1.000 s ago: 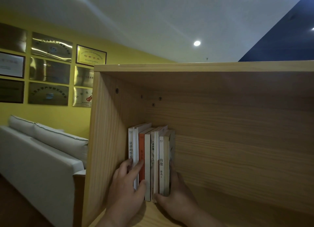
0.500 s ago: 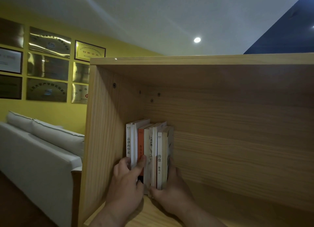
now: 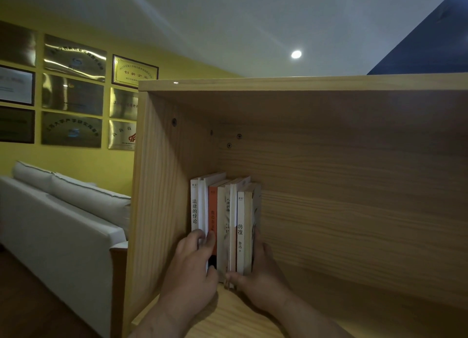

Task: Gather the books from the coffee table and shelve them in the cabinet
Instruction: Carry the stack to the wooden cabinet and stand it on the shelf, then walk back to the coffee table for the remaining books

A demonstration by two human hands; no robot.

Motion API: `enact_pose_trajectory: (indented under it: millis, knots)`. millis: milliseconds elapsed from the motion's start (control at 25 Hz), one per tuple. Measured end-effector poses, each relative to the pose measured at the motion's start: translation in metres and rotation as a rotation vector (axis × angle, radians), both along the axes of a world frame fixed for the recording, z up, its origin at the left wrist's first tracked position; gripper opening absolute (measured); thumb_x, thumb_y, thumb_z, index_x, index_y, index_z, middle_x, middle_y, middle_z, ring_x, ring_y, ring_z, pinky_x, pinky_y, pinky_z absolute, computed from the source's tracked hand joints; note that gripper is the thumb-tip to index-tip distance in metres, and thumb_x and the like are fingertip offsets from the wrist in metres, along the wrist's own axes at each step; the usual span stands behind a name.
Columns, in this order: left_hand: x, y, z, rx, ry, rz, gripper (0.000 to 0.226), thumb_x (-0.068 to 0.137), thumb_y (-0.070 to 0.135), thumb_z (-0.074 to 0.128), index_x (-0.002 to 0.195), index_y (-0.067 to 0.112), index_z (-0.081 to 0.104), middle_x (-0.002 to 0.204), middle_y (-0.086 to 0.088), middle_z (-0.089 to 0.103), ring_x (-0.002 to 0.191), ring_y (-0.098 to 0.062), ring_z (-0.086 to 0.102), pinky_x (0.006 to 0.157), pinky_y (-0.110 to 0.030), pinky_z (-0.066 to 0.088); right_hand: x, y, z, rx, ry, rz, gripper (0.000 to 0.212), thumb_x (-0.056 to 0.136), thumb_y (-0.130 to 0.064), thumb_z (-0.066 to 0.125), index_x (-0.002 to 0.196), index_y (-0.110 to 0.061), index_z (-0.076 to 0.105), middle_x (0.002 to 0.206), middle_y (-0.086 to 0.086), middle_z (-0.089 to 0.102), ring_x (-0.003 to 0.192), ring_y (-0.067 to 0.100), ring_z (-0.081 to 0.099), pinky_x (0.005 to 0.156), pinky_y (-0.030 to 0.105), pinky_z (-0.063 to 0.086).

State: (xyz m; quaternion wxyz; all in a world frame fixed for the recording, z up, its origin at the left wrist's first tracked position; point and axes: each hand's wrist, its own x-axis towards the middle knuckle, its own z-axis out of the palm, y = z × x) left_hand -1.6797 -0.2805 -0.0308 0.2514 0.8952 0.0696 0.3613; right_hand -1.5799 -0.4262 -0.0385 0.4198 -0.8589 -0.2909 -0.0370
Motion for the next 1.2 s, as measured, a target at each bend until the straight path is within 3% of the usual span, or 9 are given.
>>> enact_pose_trajectory:
  millis: [120,280,400,520,680,800,880,1040,1200]
  knots:
    - [-0.004,-0.002,0.002,-0.058,0.003,-0.003,0.068,0.094,0.018,0.055,0.156,0.024,0.028,0.152,0.011,0.026,0.141,-0.007,0.019,0.116,-0.023,0.029,-0.004,-0.003,0.002,0.006,0.036,0.023,0.127,0.067,-0.054,0.081,0.155,-0.052,-0.01,0.158,-0.01,0.027,0.142,0.014,0.039,0.115,0.043,0.043]
    - [-0.016,-0.007,0.003,-0.088,0.021,-0.041,0.062,0.094,0.016,0.054,0.152,0.022,0.036,0.158,0.011,0.025,0.146,-0.008,0.019,0.116,-0.023,0.023,-0.017,-0.015,0.006,0.061,0.124,0.083,0.083,0.097,-0.052,0.054,0.16,-0.046,0.0,0.167,-0.013,0.021,0.15,0.012,0.029,0.123,0.035,0.027]
    - [-0.023,-0.003,-0.002,-0.041,0.153,-0.105,0.065,0.095,0.022,0.053,0.155,0.027,0.029,0.167,0.012,0.0,0.153,-0.01,0.006,0.124,-0.03,0.017,-0.021,-0.017,0.01,0.015,0.098,0.051,0.075,0.103,-0.047,0.048,0.161,-0.039,0.001,0.167,-0.008,0.024,0.152,0.013,0.027,0.12,0.027,0.024]
    - [-0.031,-0.002,-0.002,0.0,0.333,-0.112,0.07,0.097,0.029,0.052,0.158,0.031,0.018,0.163,0.018,-0.019,0.153,-0.011,0.003,0.124,-0.033,0.018,-0.027,-0.017,0.01,-0.018,0.091,-0.026,0.079,0.099,-0.057,0.048,0.163,-0.034,0.007,0.164,-0.002,0.033,0.148,0.018,0.036,0.12,0.032,0.031]
    - [-0.049,-0.006,-0.006,-0.043,0.329,-0.069,0.061,0.096,0.032,0.054,0.153,0.03,0.032,0.164,0.011,0.022,0.144,-0.011,0.033,0.116,-0.032,0.034,-0.051,-0.025,0.008,-0.095,0.031,-0.108,0.062,0.102,-0.051,0.043,0.156,-0.022,0.032,0.15,0.006,0.051,0.134,0.023,0.052,0.111,0.035,0.042]
    - [-0.074,-0.011,-0.011,-0.024,0.304,-0.023,0.045,0.096,0.039,0.054,0.14,0.032,0.052,0.141,0.012,0.056,0.116,-0.002,0.049,0.102,-0.024,0.044,-0.071,-0.036,0.007,-0.268,-0.042,-0.095,0.047,0.104,-0.046,0.042,0.143,-0.023,0.051,0.138,0.002,0.061,0.125,0.02,0.057,0.104,0.036,0.048]
    - [-0.093,-0.017,-0.018,0.061,0.331,-0.043,0.04,0.1,0.043,0.046,0.138,0.033,0.055,0.143,0.013,0.054,0.128,-0.005,0.047,0.113,-0.03,0.037,-0.087,-0.045,0.005,-0.368,-0.084,-0.087,0.043,0.102,-0.041,0.045,0.138,-0.023,0.057,0.134,0.0,0.064,0.12,0.018,0.06,0.1,0.035,0.051]
    - [-0.13,-0.022,-0.032,0.032,0.381,-0.077,0.048,0.102,0.042,0.043,0.149,0.034,0.039,0.16,0.013,0.031,0.151,-0.01,0.018,0.124,-0.033,0.009,-0.121,-0.062,0.004,-0.413,-0.14,-0.111,0.036,0.1,-0.034,0.044,0.127,-0.022,0.065,0.119,-0.002,0.07,0.107,0.016,0.063,0.09,0.032,0.054]
    - [-0.168,-0.021,-0.052,-0.097,0.369,-0.144,0.055,0.099,0.035,0.055,0.151,0.033,0.037,0.161,0.015,0.026,0.151,-0.009,0.018,0.123,-0.034,0.02,-0.166,-0.076,-0.005,-0.458,-0.271,-0.094,0.024,0.1,-0.031,0.045,0.108,-0.026,0.068,0.105,-0.005,0.067,0.1,0.017,0.062,0.092,0.036,0.055]
